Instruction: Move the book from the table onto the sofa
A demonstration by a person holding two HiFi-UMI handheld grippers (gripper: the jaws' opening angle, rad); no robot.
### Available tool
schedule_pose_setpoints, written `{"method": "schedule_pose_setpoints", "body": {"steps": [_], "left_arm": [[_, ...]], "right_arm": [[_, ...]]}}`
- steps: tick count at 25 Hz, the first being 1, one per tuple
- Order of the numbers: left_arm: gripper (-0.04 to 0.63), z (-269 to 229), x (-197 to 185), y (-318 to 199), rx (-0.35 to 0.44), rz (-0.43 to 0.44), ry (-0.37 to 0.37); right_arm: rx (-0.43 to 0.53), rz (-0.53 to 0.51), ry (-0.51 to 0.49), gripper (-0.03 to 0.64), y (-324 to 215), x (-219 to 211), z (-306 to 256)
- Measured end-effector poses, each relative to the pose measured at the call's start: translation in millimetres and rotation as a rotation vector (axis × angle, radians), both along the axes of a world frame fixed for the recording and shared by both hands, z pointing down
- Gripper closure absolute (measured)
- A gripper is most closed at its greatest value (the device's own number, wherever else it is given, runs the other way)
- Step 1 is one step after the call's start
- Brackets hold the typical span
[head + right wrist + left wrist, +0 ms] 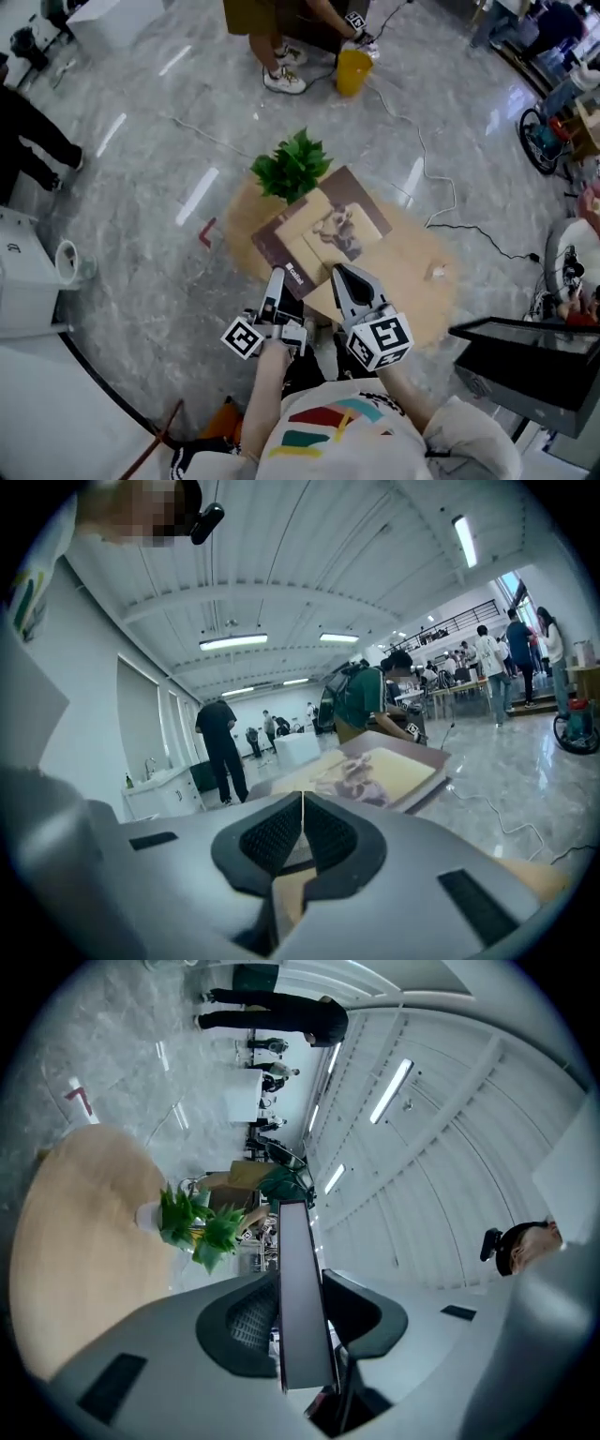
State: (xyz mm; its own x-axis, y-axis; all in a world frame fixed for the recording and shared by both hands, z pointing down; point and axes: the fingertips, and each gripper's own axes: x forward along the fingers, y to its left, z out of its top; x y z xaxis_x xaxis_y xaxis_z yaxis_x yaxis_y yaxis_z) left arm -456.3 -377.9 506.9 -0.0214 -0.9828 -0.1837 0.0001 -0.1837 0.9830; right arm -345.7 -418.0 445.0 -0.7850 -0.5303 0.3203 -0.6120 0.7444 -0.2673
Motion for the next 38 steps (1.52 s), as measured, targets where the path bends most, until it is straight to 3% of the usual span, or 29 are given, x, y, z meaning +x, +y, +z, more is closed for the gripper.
{"method": "schedule_pose_setpoints", "body": {"steps": [4, 7, 10, 15, 20, 26, 30, 33, 38], "left_arm": [[0.443, -37, -2, -23, 0.061, 0.087, -0.065], [0.443, -54, 5, -36, 0.077, 0.147, -0.071], [0.443, -59, 15, -41, 0.084, 0.213, -0.082], [0.443, -68, 47, -64, 0.138, 0.332, -0.103], [0.443, -64, 84, -76, 0.155, 0.422, -0.056], [0.443, -79, 181, -69, 0.185, 0.613, -0.014], [0.443, -84, 233, -62, 0.197, 0.731, -0.025], [0.443, -90, 285, -39, 0.198, 0.806, 0.015], [0.443, -98, 423, 39, 0.198, 1.078, 0.093]], "right_arm": [[0.101, 0.081, -0.067, 0.600, -3, -1, -52], [0.136, 0.140, -0.074, 0.600, 3, 13, -74], [0.177, 0.206, -0.021, 0.600, 16, 40, -80], [0.174, 0.439, 0.064, 0.600, 19, 120, -69], [0.172, 0.602, 0.129, 0.600, 28, 177, -67], [0.170, 0.787, 0.147, 0.600, 69, 252, -74], [0.163, 0.858, 0.106, 0.600, 93, 269, -73], [0.179, 0.927, 0.086, 0.600, 127, 301, -75], [0.216, 1.234, 0.065, 0.600, 233, 413, -87]]}}
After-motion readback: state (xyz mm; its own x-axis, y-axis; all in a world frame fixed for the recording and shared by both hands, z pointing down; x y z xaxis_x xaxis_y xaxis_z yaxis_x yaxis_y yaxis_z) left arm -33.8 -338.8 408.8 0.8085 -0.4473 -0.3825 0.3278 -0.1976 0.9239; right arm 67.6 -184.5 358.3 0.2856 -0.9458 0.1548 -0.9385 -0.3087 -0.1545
